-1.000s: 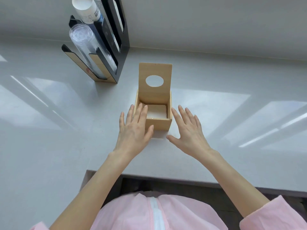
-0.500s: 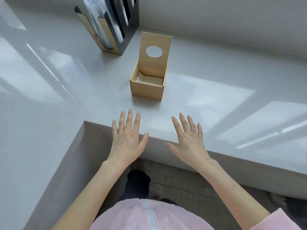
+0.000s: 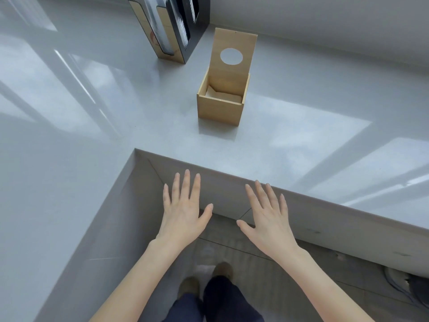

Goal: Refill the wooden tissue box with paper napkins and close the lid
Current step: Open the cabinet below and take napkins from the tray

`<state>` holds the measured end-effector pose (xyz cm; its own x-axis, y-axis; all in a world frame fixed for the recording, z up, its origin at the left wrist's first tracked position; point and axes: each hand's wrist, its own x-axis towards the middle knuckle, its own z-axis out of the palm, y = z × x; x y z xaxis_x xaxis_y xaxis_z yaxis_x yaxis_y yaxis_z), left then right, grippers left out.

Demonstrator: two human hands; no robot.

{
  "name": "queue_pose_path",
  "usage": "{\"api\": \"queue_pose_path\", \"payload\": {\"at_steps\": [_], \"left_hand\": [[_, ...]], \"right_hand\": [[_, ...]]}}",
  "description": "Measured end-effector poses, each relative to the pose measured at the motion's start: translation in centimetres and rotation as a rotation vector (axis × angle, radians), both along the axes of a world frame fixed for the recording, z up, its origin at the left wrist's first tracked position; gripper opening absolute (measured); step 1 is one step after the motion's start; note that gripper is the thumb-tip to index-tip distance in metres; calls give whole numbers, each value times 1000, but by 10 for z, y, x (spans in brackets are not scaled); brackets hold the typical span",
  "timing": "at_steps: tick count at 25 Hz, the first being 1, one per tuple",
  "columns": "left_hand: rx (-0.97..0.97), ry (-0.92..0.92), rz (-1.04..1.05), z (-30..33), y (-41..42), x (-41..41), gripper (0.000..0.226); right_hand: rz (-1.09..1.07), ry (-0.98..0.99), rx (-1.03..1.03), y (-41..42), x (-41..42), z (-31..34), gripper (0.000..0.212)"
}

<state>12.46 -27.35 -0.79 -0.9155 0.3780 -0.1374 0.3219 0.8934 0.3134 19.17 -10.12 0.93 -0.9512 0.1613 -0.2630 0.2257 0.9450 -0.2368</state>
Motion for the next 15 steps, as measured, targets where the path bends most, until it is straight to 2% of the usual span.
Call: {"api": "queue_pose_path", "payload": {"at_steps": [8,15], "left_hand": [[-39,-20,-128,-15,-21,-6,70],[5,-51,-190,-59,-24,-20,64]], "right_hand": [[-31,-10,-22,-34,5,-20,71],[-37,-29,-30,-39,-12,-56,67]]}}
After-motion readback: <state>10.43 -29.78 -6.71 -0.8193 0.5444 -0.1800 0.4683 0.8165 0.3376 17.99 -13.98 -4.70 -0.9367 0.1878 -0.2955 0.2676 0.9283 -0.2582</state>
